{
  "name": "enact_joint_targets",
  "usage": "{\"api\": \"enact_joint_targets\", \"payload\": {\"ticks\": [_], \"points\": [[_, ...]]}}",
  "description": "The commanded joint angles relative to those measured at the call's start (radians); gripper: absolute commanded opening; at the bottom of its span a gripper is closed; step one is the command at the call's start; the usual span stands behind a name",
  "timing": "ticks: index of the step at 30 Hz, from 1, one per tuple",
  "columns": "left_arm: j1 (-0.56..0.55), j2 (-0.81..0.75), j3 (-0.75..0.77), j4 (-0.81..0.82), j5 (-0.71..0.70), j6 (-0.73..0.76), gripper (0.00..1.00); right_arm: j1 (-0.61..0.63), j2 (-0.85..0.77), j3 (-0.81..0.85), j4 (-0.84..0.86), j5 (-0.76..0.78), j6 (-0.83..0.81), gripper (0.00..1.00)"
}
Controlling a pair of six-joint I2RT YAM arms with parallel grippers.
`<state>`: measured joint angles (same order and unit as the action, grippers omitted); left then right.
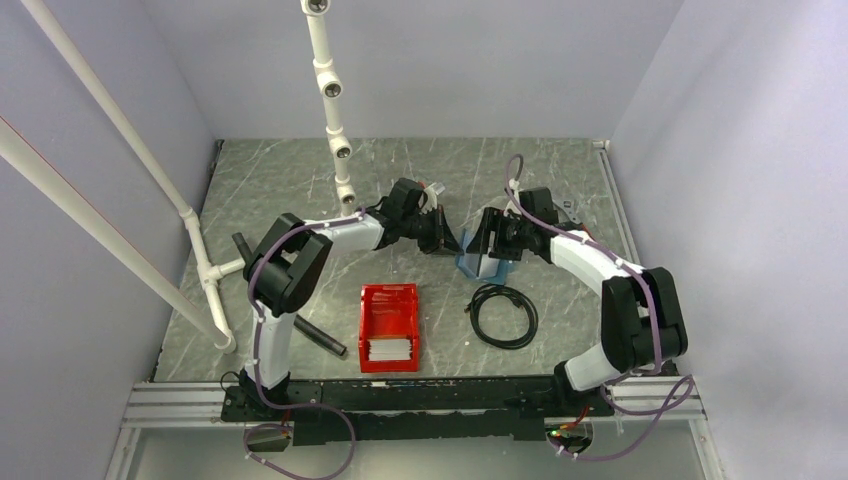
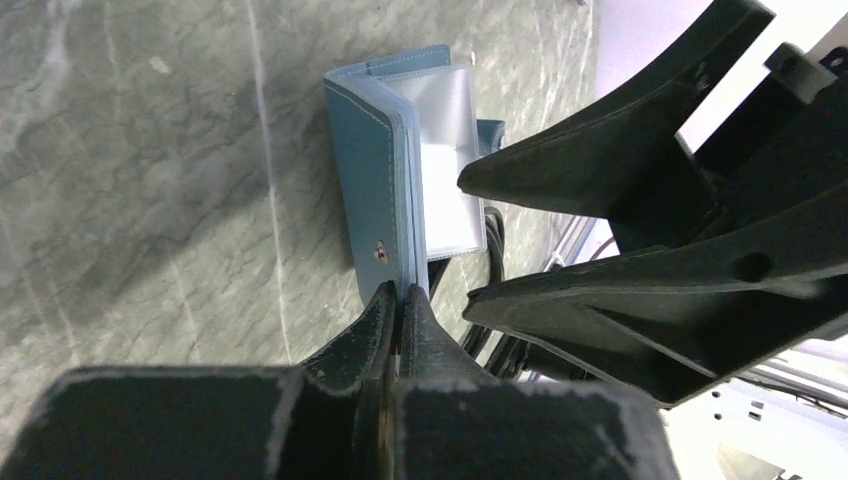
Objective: Put the credit cards into the card holder
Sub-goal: Open the card holder at the center of the board.
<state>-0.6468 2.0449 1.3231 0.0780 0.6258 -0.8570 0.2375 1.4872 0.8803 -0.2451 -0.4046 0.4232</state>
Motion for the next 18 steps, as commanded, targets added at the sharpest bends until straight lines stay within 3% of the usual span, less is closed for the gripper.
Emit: {"api": "enact_joint_targets", "payload": {"ticks": [1,10,18], "points": [[-0.004,-0.04,0.051,-0.052,-0.034,0.028,0.0,-0.001,0.018,-0.023,0.076,-0.024,0.012,0.68],[-0.005,-0.025,0.087,-0.076,-0.042,0.022,0.0,0.03,0.048,-0.039,0.117,-0.054,-0.006,0.71],[-0.005,-0.028,0.106,-0.124,-0.05,0.038,0.0,0.044,0.08,-0.015,0.039,0.084,-0.026,0.66]]}}
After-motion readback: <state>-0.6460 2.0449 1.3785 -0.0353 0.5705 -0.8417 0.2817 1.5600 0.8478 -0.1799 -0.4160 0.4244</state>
